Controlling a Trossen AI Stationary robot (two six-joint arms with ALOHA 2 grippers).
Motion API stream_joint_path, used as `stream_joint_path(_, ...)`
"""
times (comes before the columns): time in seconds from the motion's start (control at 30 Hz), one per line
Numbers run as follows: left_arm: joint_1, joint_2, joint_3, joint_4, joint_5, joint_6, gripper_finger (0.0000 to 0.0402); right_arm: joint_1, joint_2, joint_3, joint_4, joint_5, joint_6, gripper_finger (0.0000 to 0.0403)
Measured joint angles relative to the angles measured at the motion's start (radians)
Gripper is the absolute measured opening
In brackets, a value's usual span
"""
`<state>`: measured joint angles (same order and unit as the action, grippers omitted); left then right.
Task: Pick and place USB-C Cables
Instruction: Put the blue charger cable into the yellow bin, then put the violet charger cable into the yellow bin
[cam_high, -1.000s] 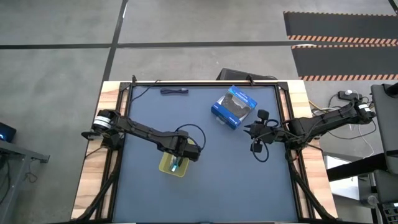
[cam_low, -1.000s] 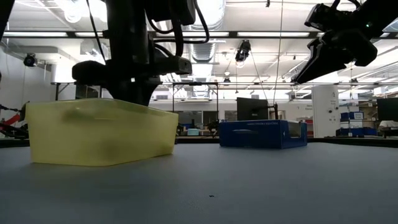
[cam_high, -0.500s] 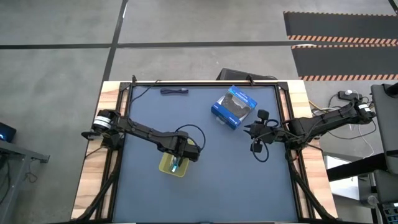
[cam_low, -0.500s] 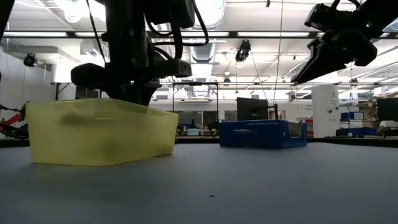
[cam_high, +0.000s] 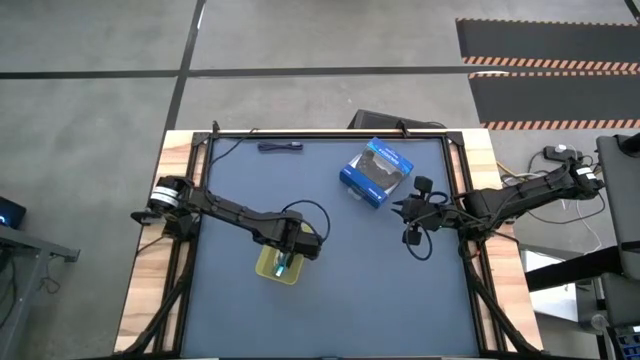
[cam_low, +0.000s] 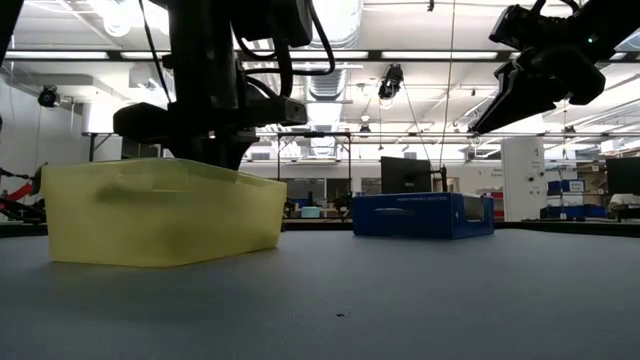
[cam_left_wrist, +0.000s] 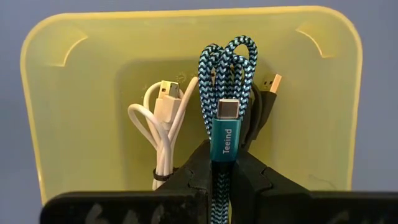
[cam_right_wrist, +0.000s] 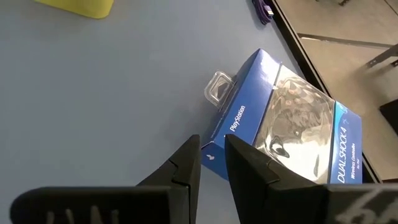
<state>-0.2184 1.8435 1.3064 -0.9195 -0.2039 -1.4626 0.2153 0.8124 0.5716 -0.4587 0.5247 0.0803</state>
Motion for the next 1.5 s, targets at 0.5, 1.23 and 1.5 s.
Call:
stream_joint_path(0.5,0.000,0.000,0.000,0.003,-0.006,0.001,0.0027,0.000,0.000,0.000,0.005,0.000,0.000,0.0066)
stream_joint_path(1.23,0.000,0.000,-0.001,0.006,0.000,0.003,0.0073,0.000,0.000,0.000,0.007,0.000,0.005,0.0066)
stream_joint_path(1.5,0.000,-0.022,0.005,-0.003,0.004,0.016,0.0073,0.000,0.000,0.000,0.007,0.000,0.005,0.0066)
